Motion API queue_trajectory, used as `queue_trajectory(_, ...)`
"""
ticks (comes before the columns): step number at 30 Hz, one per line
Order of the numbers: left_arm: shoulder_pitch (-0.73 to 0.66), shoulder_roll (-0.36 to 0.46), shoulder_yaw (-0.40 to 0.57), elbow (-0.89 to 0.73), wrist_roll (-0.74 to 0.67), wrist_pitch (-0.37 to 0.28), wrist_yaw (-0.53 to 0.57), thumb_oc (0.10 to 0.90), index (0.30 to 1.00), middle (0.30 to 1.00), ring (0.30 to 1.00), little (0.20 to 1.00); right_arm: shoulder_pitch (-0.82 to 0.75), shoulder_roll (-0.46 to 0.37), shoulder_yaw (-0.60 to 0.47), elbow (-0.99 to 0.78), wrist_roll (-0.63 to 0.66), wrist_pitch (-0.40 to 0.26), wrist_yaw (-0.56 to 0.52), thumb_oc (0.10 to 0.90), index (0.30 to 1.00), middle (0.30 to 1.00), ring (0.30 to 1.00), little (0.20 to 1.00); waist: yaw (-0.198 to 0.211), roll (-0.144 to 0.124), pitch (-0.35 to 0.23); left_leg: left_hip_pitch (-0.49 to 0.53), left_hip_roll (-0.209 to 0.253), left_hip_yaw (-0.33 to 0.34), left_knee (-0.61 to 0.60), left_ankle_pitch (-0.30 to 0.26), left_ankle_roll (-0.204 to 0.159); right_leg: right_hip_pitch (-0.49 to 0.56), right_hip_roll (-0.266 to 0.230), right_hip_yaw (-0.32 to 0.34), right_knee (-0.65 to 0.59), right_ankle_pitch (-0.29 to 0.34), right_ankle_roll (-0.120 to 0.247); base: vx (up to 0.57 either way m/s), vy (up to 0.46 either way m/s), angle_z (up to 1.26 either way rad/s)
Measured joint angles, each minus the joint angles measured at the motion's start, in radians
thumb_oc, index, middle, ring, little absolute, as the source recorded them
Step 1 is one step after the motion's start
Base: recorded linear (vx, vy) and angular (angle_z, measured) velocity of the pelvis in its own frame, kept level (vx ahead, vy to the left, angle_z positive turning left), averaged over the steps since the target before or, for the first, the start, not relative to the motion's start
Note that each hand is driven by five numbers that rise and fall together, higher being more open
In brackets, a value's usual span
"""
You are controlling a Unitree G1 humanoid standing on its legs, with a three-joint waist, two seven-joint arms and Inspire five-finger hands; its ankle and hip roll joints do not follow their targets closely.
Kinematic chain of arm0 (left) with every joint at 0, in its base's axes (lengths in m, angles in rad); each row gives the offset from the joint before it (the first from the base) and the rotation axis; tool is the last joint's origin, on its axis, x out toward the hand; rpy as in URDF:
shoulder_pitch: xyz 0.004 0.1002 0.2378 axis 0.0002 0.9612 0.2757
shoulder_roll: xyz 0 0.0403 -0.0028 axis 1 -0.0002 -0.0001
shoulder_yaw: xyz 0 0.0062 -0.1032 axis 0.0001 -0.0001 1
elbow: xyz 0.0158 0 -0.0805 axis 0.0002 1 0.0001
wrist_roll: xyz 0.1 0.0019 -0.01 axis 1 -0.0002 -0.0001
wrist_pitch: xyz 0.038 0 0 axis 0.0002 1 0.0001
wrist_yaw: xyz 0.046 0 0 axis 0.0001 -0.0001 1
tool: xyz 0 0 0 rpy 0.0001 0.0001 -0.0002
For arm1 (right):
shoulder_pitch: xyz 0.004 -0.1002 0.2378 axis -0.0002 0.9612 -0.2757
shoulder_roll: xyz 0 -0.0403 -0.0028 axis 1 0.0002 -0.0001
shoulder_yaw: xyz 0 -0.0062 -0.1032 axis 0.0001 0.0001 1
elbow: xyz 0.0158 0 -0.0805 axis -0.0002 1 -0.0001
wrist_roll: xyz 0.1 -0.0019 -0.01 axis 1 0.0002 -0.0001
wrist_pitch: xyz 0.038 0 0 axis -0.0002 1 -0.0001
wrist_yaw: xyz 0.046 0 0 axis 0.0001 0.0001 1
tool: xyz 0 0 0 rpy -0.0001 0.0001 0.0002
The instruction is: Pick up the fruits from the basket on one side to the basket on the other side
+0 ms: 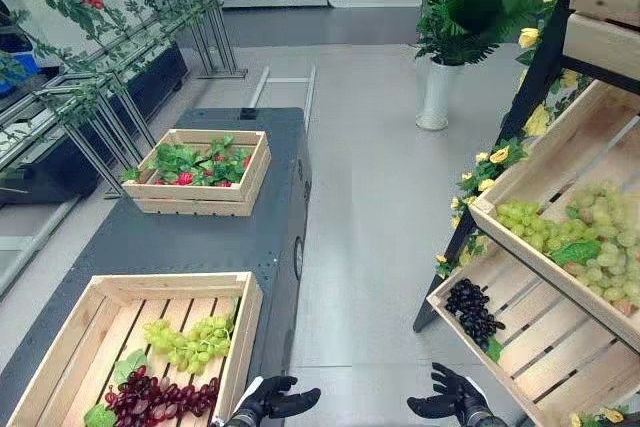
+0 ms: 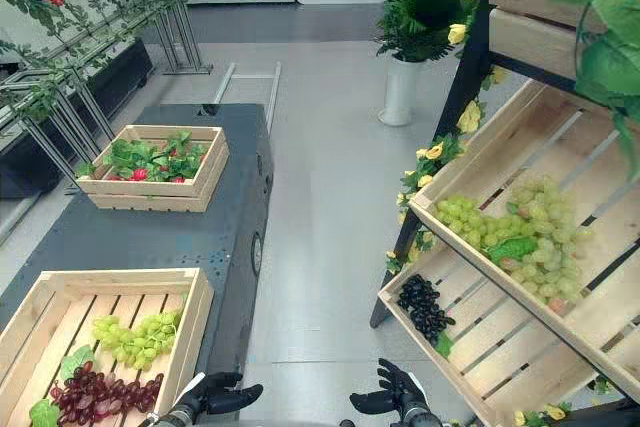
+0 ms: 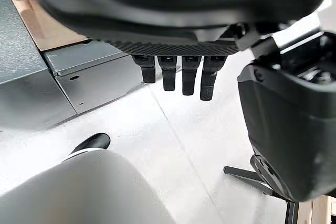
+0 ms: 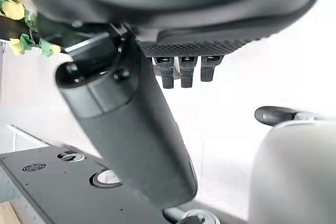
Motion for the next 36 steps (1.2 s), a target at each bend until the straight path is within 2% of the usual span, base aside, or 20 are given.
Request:
queue_trajectory(4,0.0,0.0,0.0,0.0,-0.002,0.0,0.002,0.8,0.9,0.9,0.9,0.9,0.0,0.0,0.007,0.0,0.0,0.0,-0.006,0.8,0.9,0.9,0.9,0.9,0.0,0.0,0.0,0.0,0.0,0.0,0.0,0.0,0.0,0.0,-0.001,-0.008,0.0,0.0,0.0,0.11,0.054,0.2)
queue_trajectory(9,0.0,0.001,0.001,0.0,-0.049,-0.005,-0.055,0.8,0.9,0.9,0.9,0.9,0.0,0.0,0.007,0.0,0.0,0.0,-0.007,0.8,0.9,0.9,0.9,0.9,0.001,0.0,0.0,-0.004,0.0,-0.004,0.0,0.0,0.0,0.0,-0.001,-0.013,0.0,0.0,0.0,0.0,-0.001,0.01)
queue_trajectory(14,0.001,0.002,0.0,0.0,-0.032,-0.013,-0.04,0.8,0.9,0.9,0.9,0.9,0.0,-0.001,0.007,0.0,0.0,0.011,-0.001,0.8,0.9,0.9,0.9,0.9,0.002,0.0,0.0,-0.007,0.0,-0.013,0.0,0.0,0.0,-0.001,-0.001,-0.018,0.0,-0.001,-0.001,0.01,-0.01,0.04)
queue_trajectory(18,-0.002,0.005,-0.015,-0.003,0.056,-0.045,-0.014,0.8,0.9,0.9,0.9,0.9,0.0,-0.002,0.007,0.0,0.0,0.018,0.002,0.8,0.9,0.9,0.9,0.9,0.008,0.0,0.0,-0.007,0.0,-0.017,0.0,0.0,0.0,0.0,-0.001,-0.02,0.0,-0.002,-0.002,0.0,-0.008,0.01)
queue_trajectory(22,-0.037,0.035,-0.116,-0.014,0.226,-0.075,0.02,0.8,0.9,0.9,0.9,0.9,-0.002,-0.003,0.008,0.0,-0.002,0.027,0.002,0.8,0.9,0.9,0.9,0.9,0.009,0.003,0.002,-0.009,0.0,-0.018,0.0,0.001,-0.001,-0.003,-0.001,-0.021,0.0,-0.002,-0.002,0.0,-0.026,0.0)
queue_trajectory(25,-0.047,0.044,-0.167,-0.036,0.308,-0.093,0.074,0.8,0.9,0.9,0.9,0.9,-0.007,-0.005,0.009,0.0,-0.008,0.028,0.002,0.8,0.9,0.9,0.9,0.9,0.006,0.008,0.004,-0.012,0.0,-0.017,0.0,0.001,-0.001,-0.004,-0.002,-0.022,0.0,-0.003,-0.002,-0.02,-0.019,0.0)
queue_trajectory(27,-0.048,0.042,-0.18,-0.05,0.348,-0.129,0.138,0.8,0.9,0.9,0.9,0.9,-0.009,-0.011,0.009,0.0,-0.008,0.029,0.001,0.8,0.9,0.9,0.9,0.9,0.006,0.017,0.01,-0.014,0.0,-0.019,0.0,0.001,-0.001,-0.006,-0.002,-0.021,0.0,-0.003,-0.002,-0.04,-0.005,0.02)
queue_trajectory(31,-0.047,0.041,-0.178,-0.068,0.337,-0.209,0.266,0.8,0.9,0.9,0.9,0.9,-0.025,-0.022,0.01,-0.001,-0.008,0.051,0.001,0.8,0.9,0.9,0.9,0.9,0.008,0.041,0.024,-0.019,0.0,-0.025,0.0,0.002,-0.002,-0.007,-0.003,-0.025,0.0,-0.003,-0.003,-0.02,0.012,0.04)
queue_trajectory(36,-0.042,0.046,-0.009,-0.191,0.267,-0.262,0.448,0.8,0.9,0.9,0.9,0.9,-0.025,-0.043,0.011,-0.03,-0.009,0.084,0.001,0.8,0.9,0.9,0.9,0.9,0.023,0.068,0.039,-0.028,0.001,-0.054,0.002,0.009,-0.005,-0.004,-0.003,-0.054,0.0,-0.005,-0.006,-0.01,0.024,0.17)
